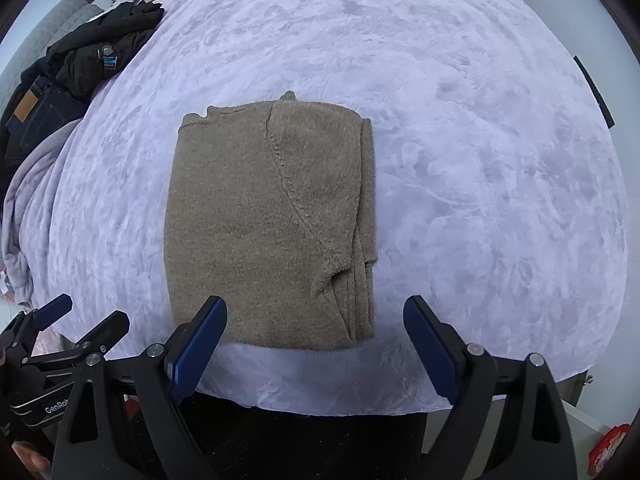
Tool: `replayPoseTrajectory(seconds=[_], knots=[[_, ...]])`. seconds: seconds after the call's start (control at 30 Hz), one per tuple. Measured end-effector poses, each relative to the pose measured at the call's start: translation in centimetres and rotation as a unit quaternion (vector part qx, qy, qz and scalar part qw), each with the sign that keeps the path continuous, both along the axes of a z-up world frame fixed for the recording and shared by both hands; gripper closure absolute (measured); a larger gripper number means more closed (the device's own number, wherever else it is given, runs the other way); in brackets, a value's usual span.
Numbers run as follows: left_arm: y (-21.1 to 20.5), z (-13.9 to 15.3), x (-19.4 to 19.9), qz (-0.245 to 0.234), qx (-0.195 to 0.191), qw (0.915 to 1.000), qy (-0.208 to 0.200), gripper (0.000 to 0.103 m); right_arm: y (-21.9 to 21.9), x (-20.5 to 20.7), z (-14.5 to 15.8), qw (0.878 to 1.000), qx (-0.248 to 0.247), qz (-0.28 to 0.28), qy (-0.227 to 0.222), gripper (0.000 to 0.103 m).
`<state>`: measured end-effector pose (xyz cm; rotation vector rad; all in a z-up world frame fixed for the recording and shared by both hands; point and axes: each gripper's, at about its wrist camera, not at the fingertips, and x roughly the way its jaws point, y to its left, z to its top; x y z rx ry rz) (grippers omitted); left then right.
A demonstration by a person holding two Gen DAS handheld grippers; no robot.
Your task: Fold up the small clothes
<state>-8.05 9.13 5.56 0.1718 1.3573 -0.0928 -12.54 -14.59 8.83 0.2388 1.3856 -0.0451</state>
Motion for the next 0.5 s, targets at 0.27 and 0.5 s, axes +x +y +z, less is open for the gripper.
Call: replayPoseTrajectory(seconds=[0.27, 0.5], knots=[[-0.1, 1.0, 0.7, 0.006, -0.003, 0.9999, -0.008, 0.000, 0.6, 0.6, 0.1, 1.000, -0.010, 0.006, 0.015, 0.011], [-0.2, 1.1, 1.1, 0.007, -0.002, 0.9999, -0.009, 0.000, 1.0, 1.0, 0.1, 1.000, -0.015, 0.010, 0.018, 0.011]])
